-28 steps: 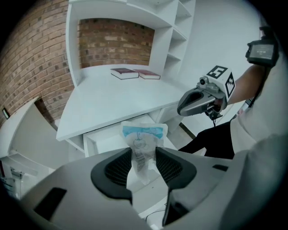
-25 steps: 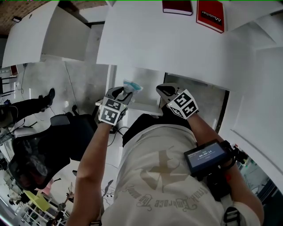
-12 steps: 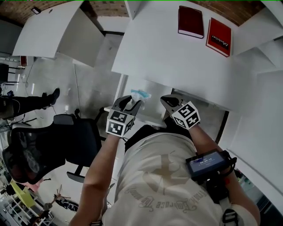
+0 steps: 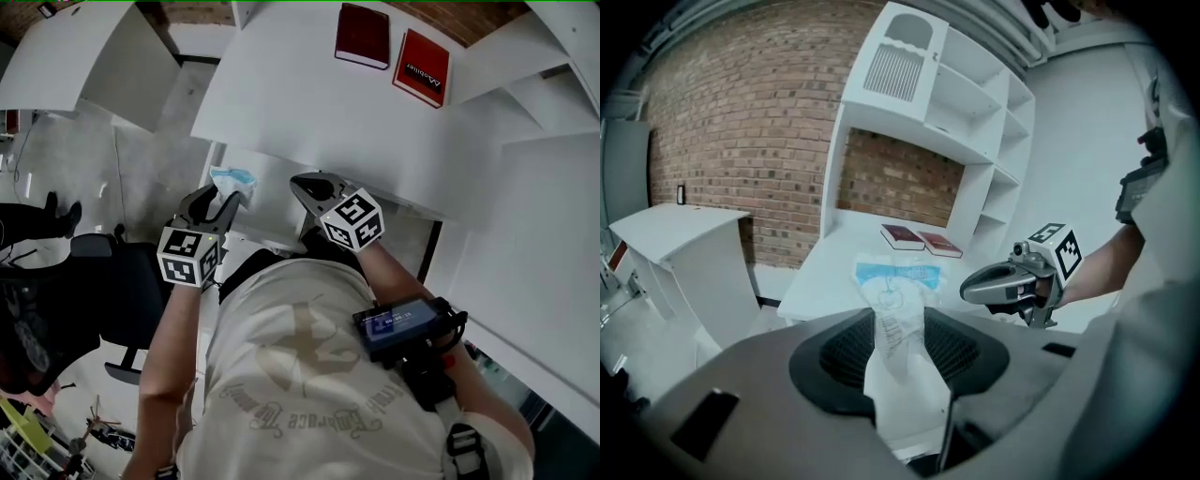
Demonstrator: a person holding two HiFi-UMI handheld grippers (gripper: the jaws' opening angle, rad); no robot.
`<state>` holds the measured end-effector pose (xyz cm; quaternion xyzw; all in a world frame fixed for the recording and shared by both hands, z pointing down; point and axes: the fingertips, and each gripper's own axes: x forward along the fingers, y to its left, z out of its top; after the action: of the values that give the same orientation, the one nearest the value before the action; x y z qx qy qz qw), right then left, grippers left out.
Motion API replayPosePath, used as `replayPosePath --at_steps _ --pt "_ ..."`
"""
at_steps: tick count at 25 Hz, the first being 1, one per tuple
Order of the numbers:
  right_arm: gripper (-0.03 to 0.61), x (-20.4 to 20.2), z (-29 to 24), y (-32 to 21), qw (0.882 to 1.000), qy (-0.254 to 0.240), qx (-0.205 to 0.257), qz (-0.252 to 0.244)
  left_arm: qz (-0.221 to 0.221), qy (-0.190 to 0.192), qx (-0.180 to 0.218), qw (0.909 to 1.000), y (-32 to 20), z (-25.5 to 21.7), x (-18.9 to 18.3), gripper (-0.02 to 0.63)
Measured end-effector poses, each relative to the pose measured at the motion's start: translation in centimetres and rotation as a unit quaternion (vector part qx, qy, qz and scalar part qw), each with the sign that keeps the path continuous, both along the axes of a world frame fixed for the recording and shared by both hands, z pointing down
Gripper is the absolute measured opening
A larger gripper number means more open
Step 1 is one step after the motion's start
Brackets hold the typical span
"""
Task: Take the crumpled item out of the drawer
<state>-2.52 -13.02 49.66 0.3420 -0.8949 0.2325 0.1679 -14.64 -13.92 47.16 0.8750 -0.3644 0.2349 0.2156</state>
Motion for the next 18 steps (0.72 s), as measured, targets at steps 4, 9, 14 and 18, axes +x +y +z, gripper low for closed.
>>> replayPosePath --at_steps 4,9,14,18 --pt "0.025 -0.1 -1.8 0.0 1.000 -0.007 0.019 -0.007 -0.013 0.019 0.013 0.9996 -0.1 -1.3 0.2 0.179" --pt "0.025 -0.1 -4.3 0.3 0.999 -0.025 0.040 -0.009 -0.023 0.037 0.024 0.9988 0.4 -2.7 0.5 0.179" --pt "0.025 0.2 -5.3 0.5 0.998 -0.025 0.054 -0.011 -0.026 0.045 0.036 0.9980 0.7 -3.8 0.6 0.178" --pt "0.023 0.6 -5.7 0.5 0.998 -0.023 0.062 -0.011 -0.030 0.046 0.044 0.9975 0.8 -4.4 0.5 0.178"
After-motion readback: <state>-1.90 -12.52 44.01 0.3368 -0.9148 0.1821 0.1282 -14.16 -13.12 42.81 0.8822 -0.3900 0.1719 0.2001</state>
